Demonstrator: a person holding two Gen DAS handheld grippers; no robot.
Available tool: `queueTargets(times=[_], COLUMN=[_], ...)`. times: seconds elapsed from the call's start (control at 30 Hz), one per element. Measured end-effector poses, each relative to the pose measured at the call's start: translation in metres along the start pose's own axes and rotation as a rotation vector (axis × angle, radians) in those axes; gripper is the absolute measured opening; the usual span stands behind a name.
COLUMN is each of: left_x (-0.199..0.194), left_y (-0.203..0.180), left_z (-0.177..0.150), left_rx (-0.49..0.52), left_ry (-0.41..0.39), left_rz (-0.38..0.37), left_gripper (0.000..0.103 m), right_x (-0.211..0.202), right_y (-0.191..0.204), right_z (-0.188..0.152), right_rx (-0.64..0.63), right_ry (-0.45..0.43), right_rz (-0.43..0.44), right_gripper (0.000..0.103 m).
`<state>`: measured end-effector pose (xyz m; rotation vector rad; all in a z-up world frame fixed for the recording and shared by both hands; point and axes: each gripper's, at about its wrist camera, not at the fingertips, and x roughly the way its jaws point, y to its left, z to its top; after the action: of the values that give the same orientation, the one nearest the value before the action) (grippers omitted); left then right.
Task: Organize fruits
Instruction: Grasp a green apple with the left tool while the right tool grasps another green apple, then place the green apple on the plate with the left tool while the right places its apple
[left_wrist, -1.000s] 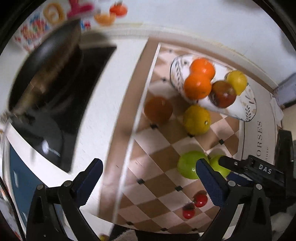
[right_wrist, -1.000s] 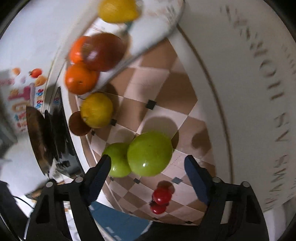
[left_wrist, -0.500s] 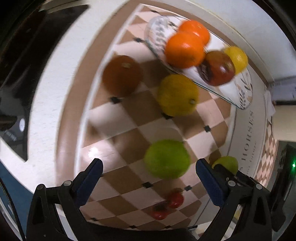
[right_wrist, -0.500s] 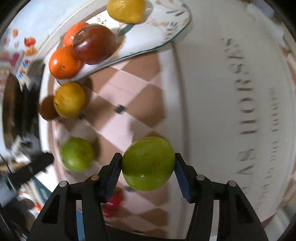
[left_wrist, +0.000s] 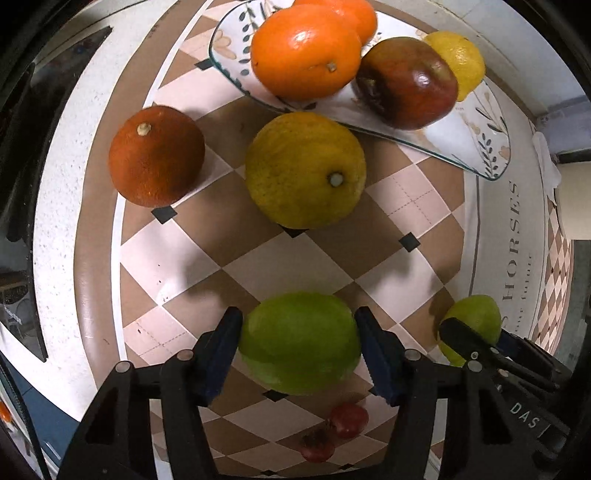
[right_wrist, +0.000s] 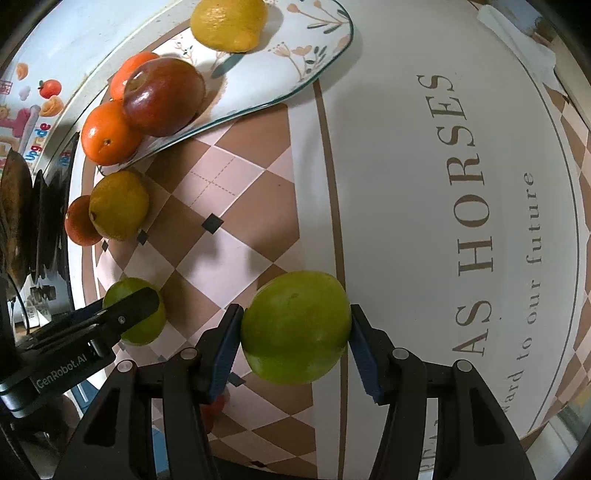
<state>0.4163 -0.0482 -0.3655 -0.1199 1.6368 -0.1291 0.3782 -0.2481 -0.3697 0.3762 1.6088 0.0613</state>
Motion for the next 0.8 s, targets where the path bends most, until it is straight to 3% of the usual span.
queueTargets(times=[0.3,0.5,0.67,0.8], left_x=[-0.001,-0.047,-0.104,-0.121], left_y=[-0.006,-0.018,-0.045,-0.065], left_z=[-0.005,-0.003,0.032,0.092], left_rx=[0.010,-0.003,0.046,0.090], left_ry=[-0.023,-0.089,-0.179,-0.222], left_rz=[0.000,-0.111,-0.197,-0.176], left_gripper=[0.059,0.059,0.059,0.059], right_x=[0.001,-0.017,-0.059,-0.077], right_y=[-0.004,-0.014,-0.026,-0.024], right_z=[0.002,0.004,0.036,0.079], right_rx=[-0.008,0.040,0.086,0.101], right_ry=[0.000,-0.039,-0.135,-0.201], right_rz=[0.005,0.077,0.162,0.176], right_gripper=[0.059,0.059,0.059,0.059])
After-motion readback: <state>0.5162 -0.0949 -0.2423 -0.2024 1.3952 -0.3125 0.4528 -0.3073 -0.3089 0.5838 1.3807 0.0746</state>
